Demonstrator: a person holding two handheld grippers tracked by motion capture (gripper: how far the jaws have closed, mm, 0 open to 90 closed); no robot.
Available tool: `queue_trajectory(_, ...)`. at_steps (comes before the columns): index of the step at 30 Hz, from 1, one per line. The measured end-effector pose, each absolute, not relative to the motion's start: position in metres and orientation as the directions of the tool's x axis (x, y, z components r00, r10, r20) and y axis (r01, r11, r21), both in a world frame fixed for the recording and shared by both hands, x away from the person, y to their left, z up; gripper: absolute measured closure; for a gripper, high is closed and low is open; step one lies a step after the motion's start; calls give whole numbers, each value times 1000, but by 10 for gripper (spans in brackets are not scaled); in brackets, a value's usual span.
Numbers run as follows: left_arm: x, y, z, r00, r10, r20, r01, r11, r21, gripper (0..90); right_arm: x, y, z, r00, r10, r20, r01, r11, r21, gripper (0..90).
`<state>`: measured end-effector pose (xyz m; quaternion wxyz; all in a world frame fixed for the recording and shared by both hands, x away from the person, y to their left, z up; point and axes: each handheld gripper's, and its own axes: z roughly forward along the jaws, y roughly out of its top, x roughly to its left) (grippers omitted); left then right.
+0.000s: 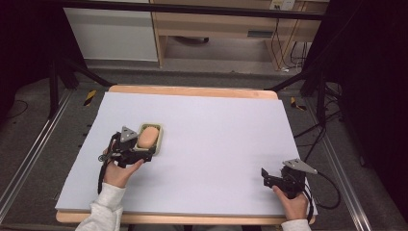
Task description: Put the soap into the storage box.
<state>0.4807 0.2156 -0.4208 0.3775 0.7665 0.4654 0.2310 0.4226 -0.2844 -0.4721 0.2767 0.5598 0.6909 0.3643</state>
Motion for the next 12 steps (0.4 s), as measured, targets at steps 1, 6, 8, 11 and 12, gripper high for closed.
queue_trajectory(1, 477, 218, -423, 461, 887, 0, 539, -280, 794, 206, 423, -284, -472, -219, 975, 27, 573, 107, 813, 59)
queue_trajectory(6, 466, 227, -433, 461, 887, 7, 544, -289, 788, 199, 422, -286, -472, -215, 976, 28, 575, 103, 812, 60)
queue_trajectory(8, 462, 231, -438, 454, 891, 13, 546, -290, 786, 197, 422, -286, -472, -216, 976, 27, 573, 104, 813, 59)
queue_trajectory(11, 456, 238, -444, 451, 892, 15, 547, -289, 785, 197, 422, -287, -472, -213, 977, 29, 574, 101, 813, 60)
queue_trajectory(12, 454, 240, -447, 445, 896, 9, 549, -281, 787, 196, 422, -287, -472, -212, 977, 32, 576, 98, 811, 60)
